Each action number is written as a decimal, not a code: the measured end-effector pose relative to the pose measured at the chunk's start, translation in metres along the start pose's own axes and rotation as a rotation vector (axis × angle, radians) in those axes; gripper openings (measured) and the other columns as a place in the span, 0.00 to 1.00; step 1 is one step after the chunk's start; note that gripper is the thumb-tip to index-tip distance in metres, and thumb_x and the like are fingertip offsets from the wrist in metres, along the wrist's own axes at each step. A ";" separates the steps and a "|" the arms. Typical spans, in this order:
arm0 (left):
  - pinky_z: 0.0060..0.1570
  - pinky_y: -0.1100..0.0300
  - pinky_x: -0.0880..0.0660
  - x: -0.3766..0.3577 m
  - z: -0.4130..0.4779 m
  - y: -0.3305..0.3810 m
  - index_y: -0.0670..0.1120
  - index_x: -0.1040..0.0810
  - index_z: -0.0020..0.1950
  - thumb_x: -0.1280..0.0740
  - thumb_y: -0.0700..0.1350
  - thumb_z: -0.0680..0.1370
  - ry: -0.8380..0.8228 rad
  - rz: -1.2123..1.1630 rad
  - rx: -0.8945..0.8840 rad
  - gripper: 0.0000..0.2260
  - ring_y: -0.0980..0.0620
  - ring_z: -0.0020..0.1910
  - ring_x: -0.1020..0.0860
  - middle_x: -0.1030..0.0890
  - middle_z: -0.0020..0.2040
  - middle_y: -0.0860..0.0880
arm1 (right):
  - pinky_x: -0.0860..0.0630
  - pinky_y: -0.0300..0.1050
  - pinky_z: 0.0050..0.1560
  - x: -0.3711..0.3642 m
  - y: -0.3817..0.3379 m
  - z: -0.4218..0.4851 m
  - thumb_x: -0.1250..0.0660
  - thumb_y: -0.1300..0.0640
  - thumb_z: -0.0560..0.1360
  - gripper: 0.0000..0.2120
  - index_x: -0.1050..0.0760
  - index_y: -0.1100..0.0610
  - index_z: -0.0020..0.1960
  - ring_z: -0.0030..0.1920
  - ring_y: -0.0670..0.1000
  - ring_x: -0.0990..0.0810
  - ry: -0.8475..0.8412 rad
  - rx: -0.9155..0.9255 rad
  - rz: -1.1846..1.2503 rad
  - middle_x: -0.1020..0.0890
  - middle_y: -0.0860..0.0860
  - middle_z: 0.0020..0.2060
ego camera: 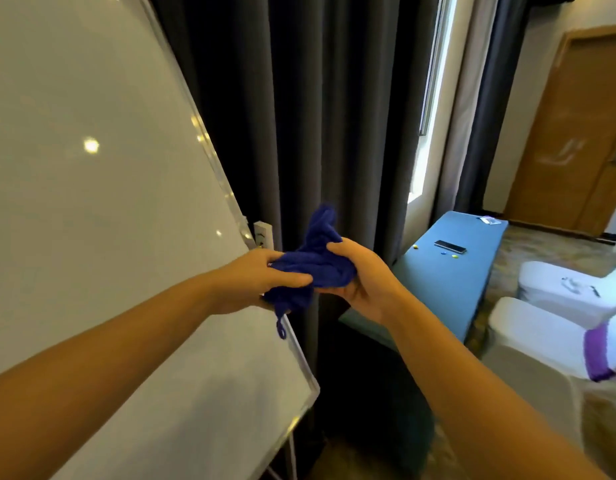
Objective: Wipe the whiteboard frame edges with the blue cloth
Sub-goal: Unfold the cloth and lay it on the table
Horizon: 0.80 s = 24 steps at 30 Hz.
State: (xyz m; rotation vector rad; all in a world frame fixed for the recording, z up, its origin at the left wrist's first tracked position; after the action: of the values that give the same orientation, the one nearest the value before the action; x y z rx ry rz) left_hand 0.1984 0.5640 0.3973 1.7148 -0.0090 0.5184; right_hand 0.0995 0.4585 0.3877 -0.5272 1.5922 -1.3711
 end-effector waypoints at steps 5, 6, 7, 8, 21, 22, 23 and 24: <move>0.38 0.56 0.20 -0.124 0.036 -0.031 0.44 0.17 0.56 0.23 0.43 0.67 -0.051 -0.393 0.063 0.18 0.50 0.40 0.17 0.15 0.46 0.45 | 0.17 0.54 0.53 0.133 0.026 -0.063 0.35 0.62 0.78 0.14 0.23 0.64 0.62 0.53 0.57 0.15 0.181 -0.099 0.100 0.15 0.60 0.54; 0.39 0.55 0.20 -0.148 0.042 -0.037 0.45 0.17 0.57 0.23 0.42 0.68 -0.077 -0.432 0.080 0.17 0.50 0.39 0.18 0.16 0.46 0.45 | 0.16 0.52 0.48 0.157 0.030 -0.076 0.35 0.63 0.78 0.13 0.23 0.64 0.62 0.50 0.55 0.15 0.218 -0.106 0.105 0.14 0.59 0.52; 0.41 0.54 0.20 -0.176 0.048 -0.042 0.48 0.17 0.56 0.24 0.43 0.69 -0.116 -0.485 0.106 0.16 0.49 0.40 0.18 0.16 0.46 0.45 | 0.16 0.49 0.42 0.183 0.033 -0.090 0.35 0.63 0.78 0.12 0.22 0.63 0.61 0.47 0.53 0.14 0.256 -0.114 0.099 0.14 0.57 0.49; 0.44 0.52 0.21 -0.198 0.053 -0.049 0.50 0.16 0.55 0.24 0.46 0.69 -0.146 -0.527 0.147 0.15 0.49 0.41 0.18 0.16 0.47 0.45 | 0.17 0.47 0.39 0.206 0.036 -0.101 0.35 0.63 0.78 0.11 0.22 0.61 0.60 0.44 0.52 0.14 0.295 -0.124 0.090 0.13 0.56 0.47; 0.41 0.58 0.27 -0.389 0.182 -0.110 0.45 0.16 0.53 0.24 0.45 0.71 -0.212 -0.379 0.309 0.12 0.50 0.48 0.18 0.13 0.48 0.47 | 0.18 0.51 0.43 0.401 0.075 -0.112 0.31 0.55 0.78 0.14 0.21 0.63 0.58 0.48 0.60 0.15 0.358 -0.411 -0.034 0.15 0.62 0.52; 0.41 0.58 0.27 -0.391 0.203 -0.117 0.46 0.16 0.51 0.24 0.45 0.71 -0.184 -0.409 0.310 0.11 0.51 0.47 0.17 0.13 0.48 0.47 | 0.18 0.51 0.43 0.419 0.078 -0.104 0.30 0.56 0.77 0.15 0.22 0.64 0.60 0.49 0.60 0.15 0.351 -0.437 -0.008 0.16 0.63 0.54; 0.41 0.58 0.27 -0.392 0.224 -0.122 0.47 0.15 0.50 0.23 0.46 0.69 -0.168 -0.450 0.302 0.11 0.52 0.46 0.17 0.13 0.48 0.48 | 0.17 0.52 0.44 0.436 0.081 -0.096 0.30 0.58 0.77 0.17 0.23 0.65 0.62 0.51 0.60 0.15 0.339 -0.454 0.009 0.17 0.63 0.56; 0.41 0.59 0.26 -0.392 0.246 -0.126 0.49 0.14 0.49 0.23 0.48 0.67 -0.157 -0.491 0.291 0.12 0.52 0.46 0.16 0.13 0.48 0.48 | 0.17 0.52 0.46 0.456 0.082 -0.085 0.30 0.60 0.76 0.18 0.25 0.65 0.64 0.52 0.61 0.16 0.323 -0.465 0.013 0.18 0.64 0.58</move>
State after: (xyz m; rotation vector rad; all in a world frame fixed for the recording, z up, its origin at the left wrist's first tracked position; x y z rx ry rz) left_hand -0.0353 0.2526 0.1167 1.9517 0.3819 0.0178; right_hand -0.1661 0.1598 0.1381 -0.5850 2.1967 -1.1124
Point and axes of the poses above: each hand's wrist, its own z-axis towards the middle knuckle, its own x-axis out of the back of the hand, y = z × x, the point moved 9 cm from there along z, towards the middle knuckle
